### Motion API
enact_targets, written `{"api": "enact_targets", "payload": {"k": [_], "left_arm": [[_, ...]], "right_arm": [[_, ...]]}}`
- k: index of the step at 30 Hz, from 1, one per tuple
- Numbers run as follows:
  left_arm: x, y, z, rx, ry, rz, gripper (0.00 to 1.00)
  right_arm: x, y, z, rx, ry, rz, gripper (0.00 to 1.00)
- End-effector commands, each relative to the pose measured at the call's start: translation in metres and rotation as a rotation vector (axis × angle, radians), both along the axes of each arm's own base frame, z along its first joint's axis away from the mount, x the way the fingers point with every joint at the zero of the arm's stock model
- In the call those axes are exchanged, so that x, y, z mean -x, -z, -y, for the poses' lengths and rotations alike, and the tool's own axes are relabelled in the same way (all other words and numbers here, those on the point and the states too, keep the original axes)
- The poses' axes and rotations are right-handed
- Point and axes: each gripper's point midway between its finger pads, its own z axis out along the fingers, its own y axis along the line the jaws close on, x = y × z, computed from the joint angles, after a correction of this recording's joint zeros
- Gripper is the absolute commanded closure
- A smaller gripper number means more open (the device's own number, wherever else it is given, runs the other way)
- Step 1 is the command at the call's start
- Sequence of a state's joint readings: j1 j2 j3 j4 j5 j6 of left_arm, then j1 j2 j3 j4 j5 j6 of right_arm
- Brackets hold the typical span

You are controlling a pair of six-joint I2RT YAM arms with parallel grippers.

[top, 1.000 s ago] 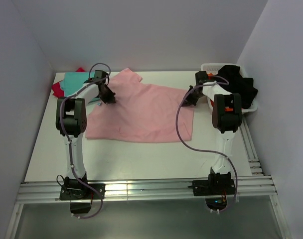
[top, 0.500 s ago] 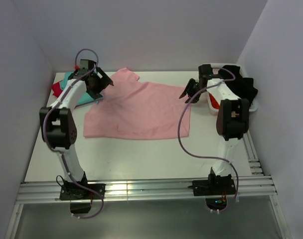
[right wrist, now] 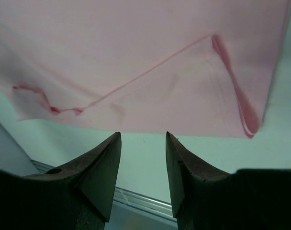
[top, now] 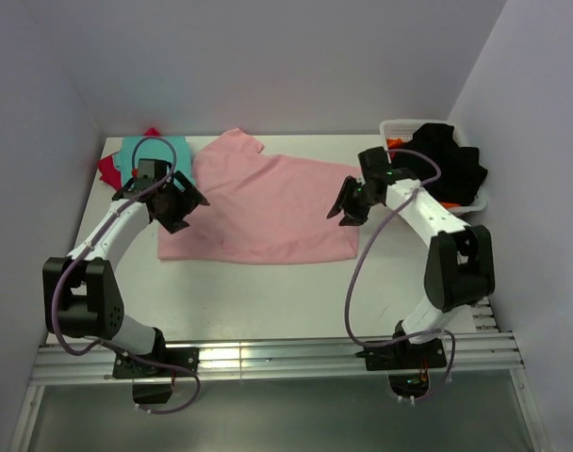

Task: Fold and stack the t-shirts
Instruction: Flatten the tshirt out

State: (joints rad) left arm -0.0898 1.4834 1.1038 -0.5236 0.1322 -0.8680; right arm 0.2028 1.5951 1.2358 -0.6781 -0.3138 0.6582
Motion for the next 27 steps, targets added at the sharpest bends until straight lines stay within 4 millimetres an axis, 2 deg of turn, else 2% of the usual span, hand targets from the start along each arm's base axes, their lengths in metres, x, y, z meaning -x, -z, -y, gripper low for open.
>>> {"api": "enact_targets", "payload": {"k": [1,3,7,13,21,27], "left_arm": [[0.002,0.000,0.003,0.007,0.042,0.027,0.14],[0.006,0.002,0.004,0.008,0.051,0.023,0.14],[0.017,0.004,0.004,0.002,0.073,0.016,0.15],[0.030,-0.001,0.005,-0.003,0.105,0.027,0.16],[0.039,-0.003,0.006,-0.008,0.146,0.030,0.16],[0.041,-0.003,0.007,-0.010,0.165,0.029,0.17]], "right_arm": [[0.001,0.022,-0.013,0.050,-0.008,-0.056,0.51],[-0.003,0.028,-0.018,0.069,-0.013,-0.065,0.52],[-0.005,0.053,-0.026,0.109,-0.024,-0.115,0.52],[-0.017,0.073,-0.034,0.161,-0.035,-0.145,0.53],[-0.040,0.075,-0.021,0.273,-0.021,-0.146,0.53],[-0.034,0.074,-0.003,0.365,0.016,-0.170,0.54]]}}
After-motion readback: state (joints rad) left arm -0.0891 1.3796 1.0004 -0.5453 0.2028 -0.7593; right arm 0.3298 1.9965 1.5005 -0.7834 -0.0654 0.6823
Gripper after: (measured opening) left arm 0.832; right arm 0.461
